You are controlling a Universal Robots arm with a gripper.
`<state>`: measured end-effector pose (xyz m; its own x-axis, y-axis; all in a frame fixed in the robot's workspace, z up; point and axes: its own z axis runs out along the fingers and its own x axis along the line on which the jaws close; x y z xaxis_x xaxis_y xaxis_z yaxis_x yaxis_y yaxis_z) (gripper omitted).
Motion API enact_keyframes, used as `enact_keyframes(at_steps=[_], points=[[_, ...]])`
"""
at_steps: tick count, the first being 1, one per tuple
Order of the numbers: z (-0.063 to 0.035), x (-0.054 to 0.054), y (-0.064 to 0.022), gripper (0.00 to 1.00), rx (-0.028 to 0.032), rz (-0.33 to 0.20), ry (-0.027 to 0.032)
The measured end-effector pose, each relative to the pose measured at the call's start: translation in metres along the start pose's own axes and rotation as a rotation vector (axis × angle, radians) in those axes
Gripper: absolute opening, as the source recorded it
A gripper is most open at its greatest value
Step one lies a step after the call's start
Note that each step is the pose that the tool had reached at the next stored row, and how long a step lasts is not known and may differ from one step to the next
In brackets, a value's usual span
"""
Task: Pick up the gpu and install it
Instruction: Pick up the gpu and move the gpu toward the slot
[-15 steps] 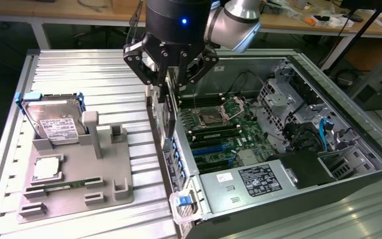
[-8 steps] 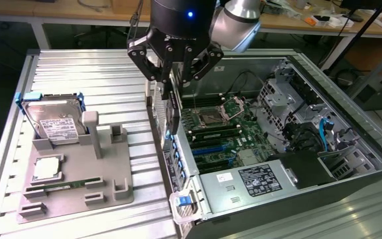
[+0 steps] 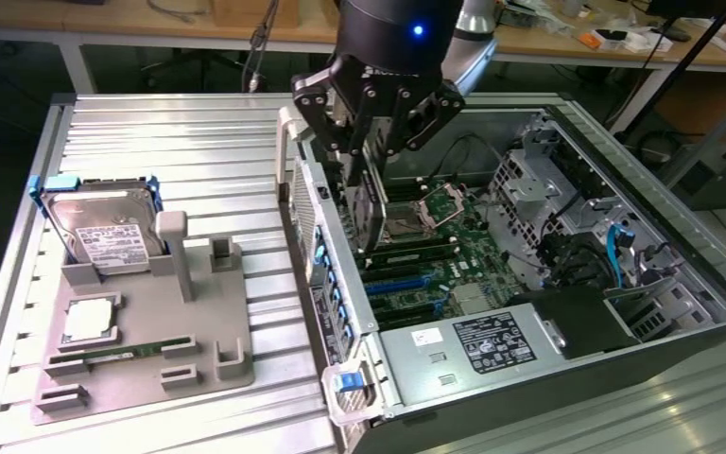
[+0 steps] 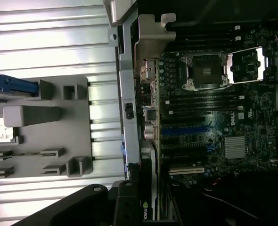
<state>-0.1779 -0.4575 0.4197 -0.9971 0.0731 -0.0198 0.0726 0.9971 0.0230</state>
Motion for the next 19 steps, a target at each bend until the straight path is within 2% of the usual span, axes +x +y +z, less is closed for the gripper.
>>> enact_keyframes(at_steps=[6, 15, 19], points=[[0.0004, -0.019, 0.0014, 0.27, -0.0001, -0.008, 0.0002], [0.0005, -0.022, 0.0017, 0.27, -0.0002, -0.011, 0.0003], [0.0006, -0.032, 0.0024, 0.27, -0.0002, -0.016, 0.0004]])
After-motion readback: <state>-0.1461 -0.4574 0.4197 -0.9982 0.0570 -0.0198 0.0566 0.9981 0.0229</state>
